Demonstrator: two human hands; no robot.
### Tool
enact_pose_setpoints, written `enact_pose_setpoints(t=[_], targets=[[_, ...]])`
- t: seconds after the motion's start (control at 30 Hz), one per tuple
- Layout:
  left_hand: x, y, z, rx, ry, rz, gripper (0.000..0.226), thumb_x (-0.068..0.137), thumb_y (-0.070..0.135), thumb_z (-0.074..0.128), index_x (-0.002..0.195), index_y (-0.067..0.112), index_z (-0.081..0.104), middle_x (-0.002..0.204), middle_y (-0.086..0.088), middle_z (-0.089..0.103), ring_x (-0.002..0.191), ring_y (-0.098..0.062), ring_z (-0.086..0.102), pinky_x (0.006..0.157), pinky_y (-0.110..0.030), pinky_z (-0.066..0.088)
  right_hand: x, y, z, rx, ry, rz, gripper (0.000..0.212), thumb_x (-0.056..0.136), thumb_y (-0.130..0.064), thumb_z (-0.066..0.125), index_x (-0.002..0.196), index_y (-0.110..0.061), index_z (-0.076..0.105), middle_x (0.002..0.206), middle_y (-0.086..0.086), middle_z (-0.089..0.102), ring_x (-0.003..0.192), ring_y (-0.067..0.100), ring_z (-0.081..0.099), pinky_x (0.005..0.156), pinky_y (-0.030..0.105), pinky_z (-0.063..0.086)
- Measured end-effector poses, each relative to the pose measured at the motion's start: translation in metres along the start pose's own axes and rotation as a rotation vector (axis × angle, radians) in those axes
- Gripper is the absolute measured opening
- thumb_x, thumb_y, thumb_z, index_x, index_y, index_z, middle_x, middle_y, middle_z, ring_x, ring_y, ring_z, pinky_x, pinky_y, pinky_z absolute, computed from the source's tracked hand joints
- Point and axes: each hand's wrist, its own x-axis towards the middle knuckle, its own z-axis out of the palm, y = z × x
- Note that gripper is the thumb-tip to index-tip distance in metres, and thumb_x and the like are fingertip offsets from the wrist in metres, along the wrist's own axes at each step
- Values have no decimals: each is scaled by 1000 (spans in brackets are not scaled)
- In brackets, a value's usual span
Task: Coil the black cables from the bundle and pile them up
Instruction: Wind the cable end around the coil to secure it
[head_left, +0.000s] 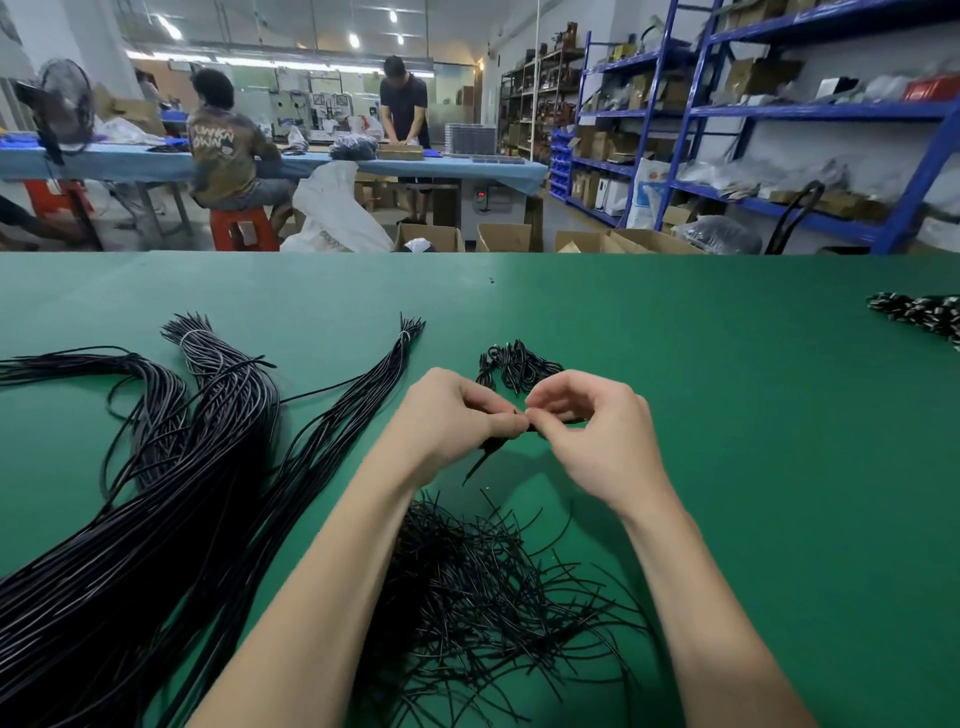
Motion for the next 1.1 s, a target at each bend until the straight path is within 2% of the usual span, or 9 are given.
enact_pose_setpoints(t=[0.13,0.27,0.4,0.5,0.57,0.67,0.83,0.97,1.1], targets=[[-1,0,-7,-262,-104,-100,6,76,12,85,80,9,81,80,-11,77,65,-12,66,63,-20,54,-2,-3,0,92,-17,-69,24,85,-7,77,82,-29,70,83,-18,71,83,3,68,65,13,55],[-1,-2,-5,-448,-153,-150,5,76,7,83,78,8,79,88,-15,77,74,-16,71,69,-22,58,-3,-2,-4,179,-8,-108,29,86,-5,76,85,-31,62,83,-11,70,85,9,69,69,20,60],[1,-4,-3,-587,-267,-194,12,68,13,82,79,9,82,93,-14,77,83,-17,73,83,-26,58,-3,2,-8,254,-21,-103,36,87,-4,76,89,-32,54,83,-4,73,86,15,73,75,23,61],[4,-8,-3,-702,-316,-224,21,64,12,79,84,5,80,93,-13,77,81,-15,74,74,-20,60,-1,3,-8,291,-35,-105,38,87,-2,75,88,-33,53,85,-1,73,87,16,73,77,25,61],[5,-9,-1,-772,-324,-245,21,64,9,78,84,4,80,93,-13,77,80,-15,74,76,-20,59,-1,2,-7,304,-39,-113,40,88,-1,75,88,-34,52,85,0,73,88,16,72,77,26,61],[6,-10,0,-830,-335,-266,20,63,9,78,82,5,81,93,-13,77,81,-14,74,77,-20,60,-1,2,-8,335,-50,-119,40,88,0,74,89,-33,52,86,1,73,88,15,70,80,27,61],[3,-14,3,-888,-395,-284,13,68,11,76,81,11,79,91,-9,76,82,-12,74,71,-18,59,-2,3,-9,339,-60,-114,37,88,0,75,90,-30,52,87,3,73,91,19,72,83,33,62],[3,-16,3,-949,-371,-303,27,68,8,77,89,12,61,86,-8,75,78,-12,74,63,-19,58,-1,4,-10,298,-86,-135,35,87,-3,77,88,-28,53,87,0,74,92,18,73,94,39,59],[4,-15,7,-867,-321,-296,33,64,7,79,94,8,65,87,-8,76,76,-12,73,62,-19,57,2,4,-17,112,-122,-120,23,85,-13,81,83,-28,63,85,-10,74,92,10,73,100,36,55]])
